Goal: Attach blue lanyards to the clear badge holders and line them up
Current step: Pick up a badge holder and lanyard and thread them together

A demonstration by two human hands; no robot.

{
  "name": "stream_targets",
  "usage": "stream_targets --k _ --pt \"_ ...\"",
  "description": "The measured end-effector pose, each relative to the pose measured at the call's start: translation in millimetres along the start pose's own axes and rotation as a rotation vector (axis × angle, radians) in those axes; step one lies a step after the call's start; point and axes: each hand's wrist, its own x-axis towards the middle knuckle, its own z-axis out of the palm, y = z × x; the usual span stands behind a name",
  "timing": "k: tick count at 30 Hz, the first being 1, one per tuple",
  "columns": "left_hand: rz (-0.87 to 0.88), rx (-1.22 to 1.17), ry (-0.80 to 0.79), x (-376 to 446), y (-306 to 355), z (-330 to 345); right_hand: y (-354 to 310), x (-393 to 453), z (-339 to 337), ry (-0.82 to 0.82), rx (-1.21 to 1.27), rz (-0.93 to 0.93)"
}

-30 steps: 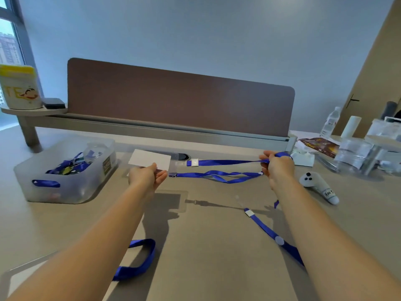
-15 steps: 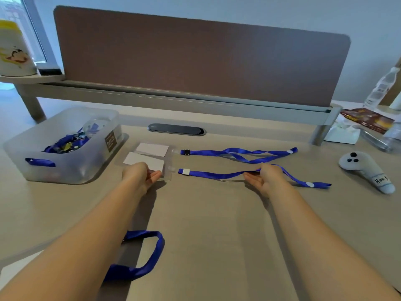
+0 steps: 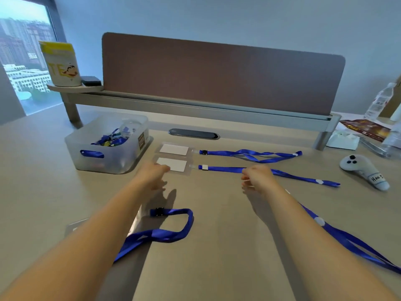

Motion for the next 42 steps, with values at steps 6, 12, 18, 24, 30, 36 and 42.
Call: stream_targets --k 6,12,18,24,30,36,42 --pt "0.339 0.595 -0.047 -38 -26 -29 17 -48 35 -0.061 -0.611 -0.295" --pt "0.314 0.937 -0.099 -53 -56 -48 27 -80 60 -0.052 -0.771 -0.328" --pt "0.167 1.039 -0.056 -53 -76 -68 26 -95 69 -0.088 -0.793 -0.368" --pt "0.018 1.101 0.001 -55 -69 -83 24 -99 67 -0.09 -0.818 -0.4" --pt "0.326 0.845 0.036 -58 -45 -82 17 -104 60 -0.087 -0.787 -0.402" --pt "0.618 0.797 0.064 -73 -6 -65 2 -123 66 -0.208 -0.475 -0.57" --pt "0.7 0.768 0.048 -88 8 -49 -11 -135 60 -0.351 -0.377 -0.628"
